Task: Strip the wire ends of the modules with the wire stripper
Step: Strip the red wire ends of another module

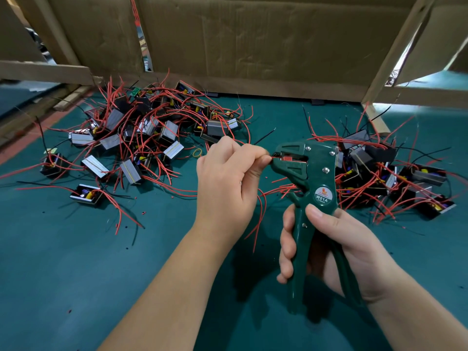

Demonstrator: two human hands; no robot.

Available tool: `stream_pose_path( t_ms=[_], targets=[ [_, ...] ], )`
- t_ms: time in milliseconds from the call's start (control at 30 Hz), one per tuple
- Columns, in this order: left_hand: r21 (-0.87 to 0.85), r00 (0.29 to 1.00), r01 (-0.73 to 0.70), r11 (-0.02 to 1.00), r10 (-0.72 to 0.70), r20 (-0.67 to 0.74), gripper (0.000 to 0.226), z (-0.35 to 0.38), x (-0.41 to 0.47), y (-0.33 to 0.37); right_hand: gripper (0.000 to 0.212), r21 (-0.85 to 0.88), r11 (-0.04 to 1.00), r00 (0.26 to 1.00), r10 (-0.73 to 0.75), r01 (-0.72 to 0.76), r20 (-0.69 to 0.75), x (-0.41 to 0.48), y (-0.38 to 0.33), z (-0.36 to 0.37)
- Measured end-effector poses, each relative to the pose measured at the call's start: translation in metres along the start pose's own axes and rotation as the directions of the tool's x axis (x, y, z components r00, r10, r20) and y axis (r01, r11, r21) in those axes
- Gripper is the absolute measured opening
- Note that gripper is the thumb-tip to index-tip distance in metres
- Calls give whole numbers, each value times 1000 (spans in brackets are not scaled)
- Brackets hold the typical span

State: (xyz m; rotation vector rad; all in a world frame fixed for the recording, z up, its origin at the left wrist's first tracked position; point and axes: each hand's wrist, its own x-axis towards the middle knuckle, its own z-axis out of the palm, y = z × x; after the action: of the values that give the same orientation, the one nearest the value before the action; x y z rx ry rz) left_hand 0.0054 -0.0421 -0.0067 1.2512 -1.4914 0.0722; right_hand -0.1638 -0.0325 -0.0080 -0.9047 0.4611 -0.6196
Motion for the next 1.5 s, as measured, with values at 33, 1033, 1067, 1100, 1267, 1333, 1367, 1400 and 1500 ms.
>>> stream_pose_path(
  t_ms=[33,1033,1067,1100,1267,1333,1367,1400,1500],
  targets=[
    [1,1000,-2,1000,2,2,27,0,0,0,39,-6,1000,1000,0,0,-6,0,0,0],
    [-650,712,656,384,-601,363,33,11,9,-10,66,48,995,986,90,-84,-138,11,5,3],
    [-694,725,633,343,-578,376,29,10,11,-10,72,54,997,988,59,-52,-141,12,3,3],
    [-715,729,625,312,-562,391,26,10,12,-11,77,64,998,988,22,-12,-156,12,2,2],
    [-485,740,667,565,-579,343,32,9,7,-16,44,63,968,922,-209,242,-326,13,-6,-6],
    [-320,785,617,718,-541,301,38,11,4,-21,25,-8,950,873,-290,312,-393,12,-8,-9],
    [-252,798,594,764,-519,307,40,12,2,-23,20,-46,942,854,-322,333,-409,12,-8,-10],
    [-202,804,573,794,-497,327,41,13,1,-25,21,-77,933,842,-351,351,-411,11,-8,-11],
    [-129,806,506,853,-414,423,41,17,-4,-23,47,-75,921,847,-382,383,-369,11,-8,-9]
  ],
)
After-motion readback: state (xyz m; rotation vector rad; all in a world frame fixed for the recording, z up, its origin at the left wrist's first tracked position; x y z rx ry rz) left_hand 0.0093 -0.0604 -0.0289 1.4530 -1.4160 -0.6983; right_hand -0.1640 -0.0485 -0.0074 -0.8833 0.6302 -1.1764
